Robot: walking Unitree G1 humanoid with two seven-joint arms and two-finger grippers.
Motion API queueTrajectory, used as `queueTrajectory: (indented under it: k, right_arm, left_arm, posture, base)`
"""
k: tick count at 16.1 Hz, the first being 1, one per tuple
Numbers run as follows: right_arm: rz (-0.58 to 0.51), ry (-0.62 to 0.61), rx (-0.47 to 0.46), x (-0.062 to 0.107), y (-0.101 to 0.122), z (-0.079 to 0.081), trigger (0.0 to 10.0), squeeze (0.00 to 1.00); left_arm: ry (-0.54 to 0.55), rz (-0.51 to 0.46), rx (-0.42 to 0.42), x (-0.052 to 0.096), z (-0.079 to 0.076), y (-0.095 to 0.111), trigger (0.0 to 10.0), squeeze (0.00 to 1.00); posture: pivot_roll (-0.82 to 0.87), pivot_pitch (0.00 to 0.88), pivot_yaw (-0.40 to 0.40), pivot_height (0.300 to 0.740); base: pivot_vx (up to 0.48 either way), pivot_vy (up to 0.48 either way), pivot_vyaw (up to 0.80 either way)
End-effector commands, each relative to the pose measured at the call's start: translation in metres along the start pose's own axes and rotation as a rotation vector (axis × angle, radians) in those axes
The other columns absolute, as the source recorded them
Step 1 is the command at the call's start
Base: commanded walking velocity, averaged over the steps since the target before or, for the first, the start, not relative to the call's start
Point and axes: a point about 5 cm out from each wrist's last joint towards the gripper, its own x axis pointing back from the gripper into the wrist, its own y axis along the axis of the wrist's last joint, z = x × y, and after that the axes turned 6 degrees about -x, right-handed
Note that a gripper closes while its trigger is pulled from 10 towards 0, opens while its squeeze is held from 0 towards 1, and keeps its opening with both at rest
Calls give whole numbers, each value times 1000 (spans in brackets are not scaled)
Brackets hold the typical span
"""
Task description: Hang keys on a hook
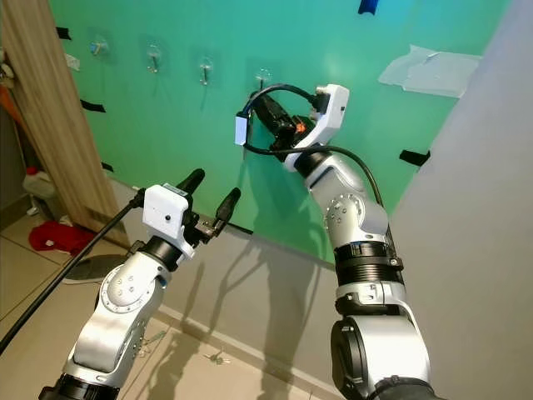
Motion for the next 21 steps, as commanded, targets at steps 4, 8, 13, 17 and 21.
queueTrajectory:
  k: [4, 8, 13, 17, 21]
  right_arm:
    - [-7, 44, 26, -2, 7, 4, 10000, 0]
    - [21, 117, 25, -1, 4, 14, 10000, 0]
    - [9, 150, 30, -1, 9, 19, 10000, 0]
    - [-4, 92, 3, 1, 11, 10, 10000, 0]
    - [-19, 63, -14, 1, 11, 5, 10000, 0]
  left_arm:
    - [-19, -7, -5, -3, -4, 1, 10000, 0]
    - [-24, -6, -4, -3, -5, 1, 10000, 0]
    - [-34, -7, 1, -4, -7, 0, 10000, 0]
    - [-36, -7, 3, -4, -8, 0, 10000, 0]
    - [-37, -7, 3, -4, -8, 1, 10000, 0]
  posture:
    - [22, 0, -73, 740]
    - [19, 0, -70, 740]
    - [11, 0, -66, 740]
    - [9, 0, -66, 740]
    - [11, 0, -66, 740]
  base:
    - [0, 0, 0]
    - [0, 0, 0]
    - [0, 0, 0]
    - [0, 0, 0]
    - [0, 0, 0]
